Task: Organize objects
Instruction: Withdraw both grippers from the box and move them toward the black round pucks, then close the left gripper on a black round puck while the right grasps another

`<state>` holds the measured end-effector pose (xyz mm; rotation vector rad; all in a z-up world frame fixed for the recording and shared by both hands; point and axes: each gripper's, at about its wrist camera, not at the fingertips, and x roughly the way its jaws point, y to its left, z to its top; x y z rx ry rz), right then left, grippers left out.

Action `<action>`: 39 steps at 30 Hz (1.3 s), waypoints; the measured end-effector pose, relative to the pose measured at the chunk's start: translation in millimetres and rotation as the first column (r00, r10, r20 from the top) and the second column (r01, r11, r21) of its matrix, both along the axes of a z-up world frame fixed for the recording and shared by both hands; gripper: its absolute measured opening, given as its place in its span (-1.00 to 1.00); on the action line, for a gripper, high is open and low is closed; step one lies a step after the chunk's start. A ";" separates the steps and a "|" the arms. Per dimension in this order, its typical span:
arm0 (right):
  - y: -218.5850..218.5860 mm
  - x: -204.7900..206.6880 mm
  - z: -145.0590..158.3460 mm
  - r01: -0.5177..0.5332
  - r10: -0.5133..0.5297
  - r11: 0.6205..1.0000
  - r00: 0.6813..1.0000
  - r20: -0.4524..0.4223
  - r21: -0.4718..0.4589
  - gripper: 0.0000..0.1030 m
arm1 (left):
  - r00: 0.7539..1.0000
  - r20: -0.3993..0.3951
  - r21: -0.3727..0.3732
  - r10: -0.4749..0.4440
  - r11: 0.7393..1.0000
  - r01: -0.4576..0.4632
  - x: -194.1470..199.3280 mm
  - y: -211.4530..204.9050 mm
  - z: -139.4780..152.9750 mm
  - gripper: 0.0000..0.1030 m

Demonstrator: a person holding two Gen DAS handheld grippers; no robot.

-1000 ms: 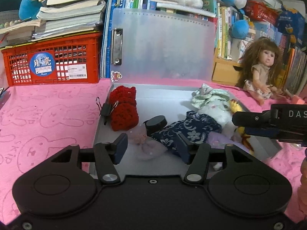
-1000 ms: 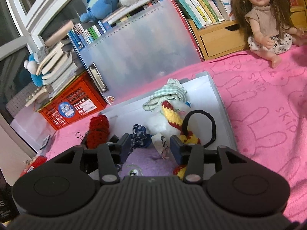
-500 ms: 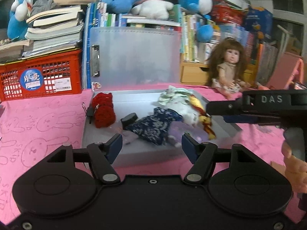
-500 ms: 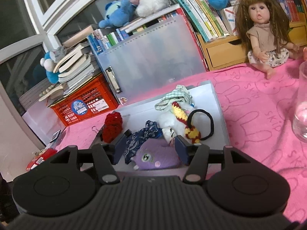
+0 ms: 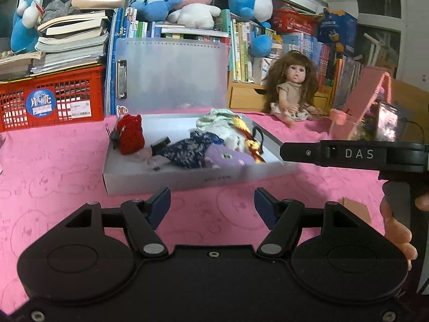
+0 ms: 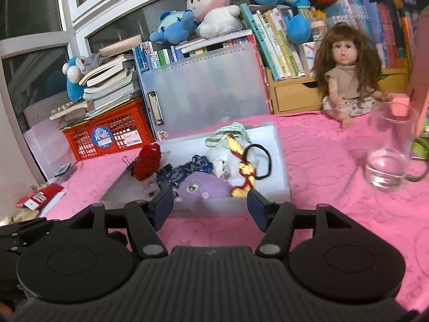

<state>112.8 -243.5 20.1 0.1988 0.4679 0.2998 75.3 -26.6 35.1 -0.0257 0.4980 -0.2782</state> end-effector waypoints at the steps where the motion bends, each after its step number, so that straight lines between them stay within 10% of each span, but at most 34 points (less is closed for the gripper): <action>1: -0.5 -4.7 -0.8 0.007 -0.007 1.000 1.000 0.006 -0.013 0.43 | 1.000 -0.001 0.002 -0.004 1.000 0.004 -4.7 -0.8 -1.4 0.31; 39: -19.5 -108.5 -59.6 0.231 -0.217 0.937 0.973 0.080 -0.264 0.57 | 0.974 -0.063 0.059 -0.218 0.973 0.222 -85.0 -35.1 -41.7 0.10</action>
